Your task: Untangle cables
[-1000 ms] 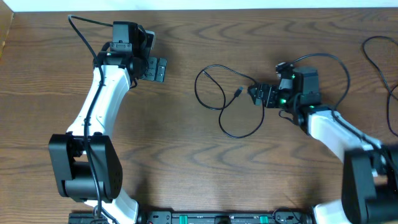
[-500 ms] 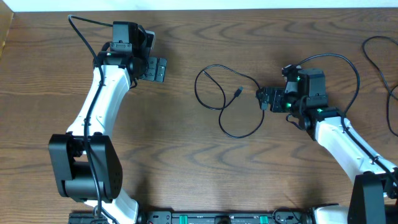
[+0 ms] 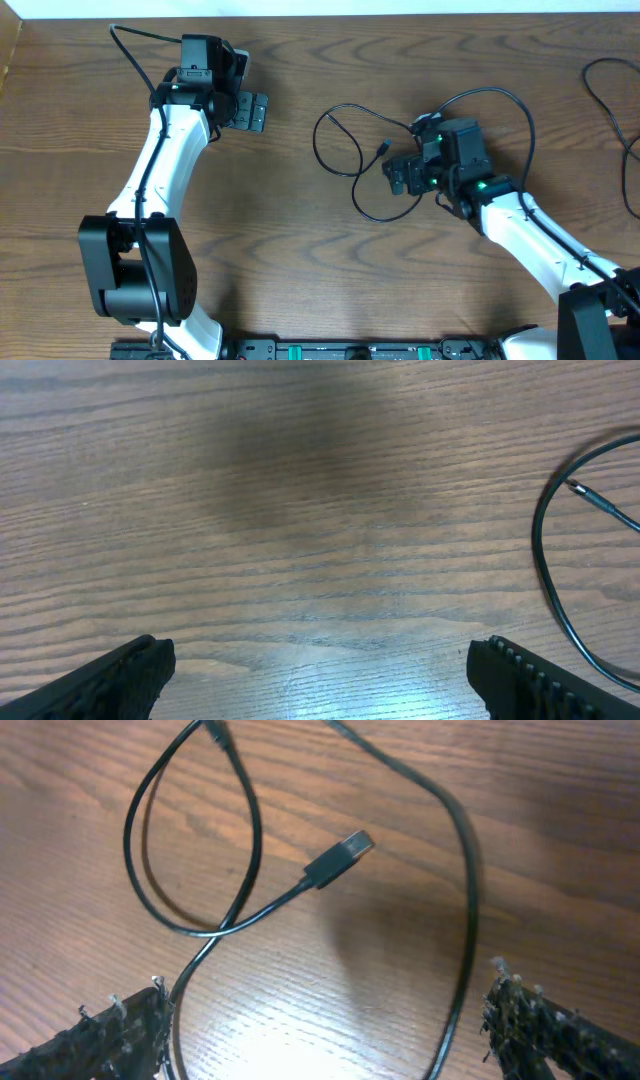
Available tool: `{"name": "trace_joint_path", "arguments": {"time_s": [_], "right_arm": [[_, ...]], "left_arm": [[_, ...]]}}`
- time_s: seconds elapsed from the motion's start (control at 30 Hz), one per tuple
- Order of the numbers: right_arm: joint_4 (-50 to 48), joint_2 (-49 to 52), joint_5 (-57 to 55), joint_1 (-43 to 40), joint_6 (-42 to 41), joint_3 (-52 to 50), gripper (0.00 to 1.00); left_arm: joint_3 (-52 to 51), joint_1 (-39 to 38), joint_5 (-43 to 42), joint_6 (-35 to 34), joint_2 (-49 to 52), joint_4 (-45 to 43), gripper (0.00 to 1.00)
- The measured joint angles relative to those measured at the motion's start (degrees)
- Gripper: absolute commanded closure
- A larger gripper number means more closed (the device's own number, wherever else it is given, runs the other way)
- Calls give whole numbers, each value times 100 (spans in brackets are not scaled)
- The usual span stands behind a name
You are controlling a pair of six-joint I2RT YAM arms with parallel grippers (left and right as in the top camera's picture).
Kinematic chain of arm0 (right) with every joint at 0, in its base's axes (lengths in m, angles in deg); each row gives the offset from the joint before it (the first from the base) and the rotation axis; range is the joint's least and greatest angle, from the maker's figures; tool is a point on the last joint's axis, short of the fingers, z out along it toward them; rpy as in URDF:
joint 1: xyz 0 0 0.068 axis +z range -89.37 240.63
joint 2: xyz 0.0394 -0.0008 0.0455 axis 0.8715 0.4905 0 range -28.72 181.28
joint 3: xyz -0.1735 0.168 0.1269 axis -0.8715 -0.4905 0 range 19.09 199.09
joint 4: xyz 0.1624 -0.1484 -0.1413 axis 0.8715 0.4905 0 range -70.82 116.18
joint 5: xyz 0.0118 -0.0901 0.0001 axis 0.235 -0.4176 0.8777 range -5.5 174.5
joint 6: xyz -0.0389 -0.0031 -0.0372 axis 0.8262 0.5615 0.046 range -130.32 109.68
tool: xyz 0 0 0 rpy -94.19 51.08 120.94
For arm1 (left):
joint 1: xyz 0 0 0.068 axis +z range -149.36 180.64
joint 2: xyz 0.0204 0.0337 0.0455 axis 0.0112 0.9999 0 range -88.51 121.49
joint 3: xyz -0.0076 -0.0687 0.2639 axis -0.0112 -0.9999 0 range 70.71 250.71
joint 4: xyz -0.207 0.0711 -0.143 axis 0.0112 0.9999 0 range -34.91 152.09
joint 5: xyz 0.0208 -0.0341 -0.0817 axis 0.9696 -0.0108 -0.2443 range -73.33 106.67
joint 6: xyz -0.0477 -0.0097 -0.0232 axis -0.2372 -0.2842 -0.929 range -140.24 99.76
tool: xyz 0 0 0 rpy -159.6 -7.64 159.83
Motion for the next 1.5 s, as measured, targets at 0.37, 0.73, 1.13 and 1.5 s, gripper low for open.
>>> {"name": "trace_joint_path", "arguments": {"time_s": [0.37, 0.73, 1.13, 1.5], "right_arm": [[13, 0, -243, 142, 208, 0, 1], [-153, 0, -264, 142, 223, 0, 1], [-221, 0, -262, 258, 223, 0, 1], [-396, 625, -299, 925, 83, -2, 1]], "left_arm": [[0, 0, 0, 2, 0, 0, 2], [0, 0, 0, 2, 0, 0, 2], [0, 0, 0, 2, 0, 0, 2], [0, 0, -2, 0, 0, -2, 2]]}}
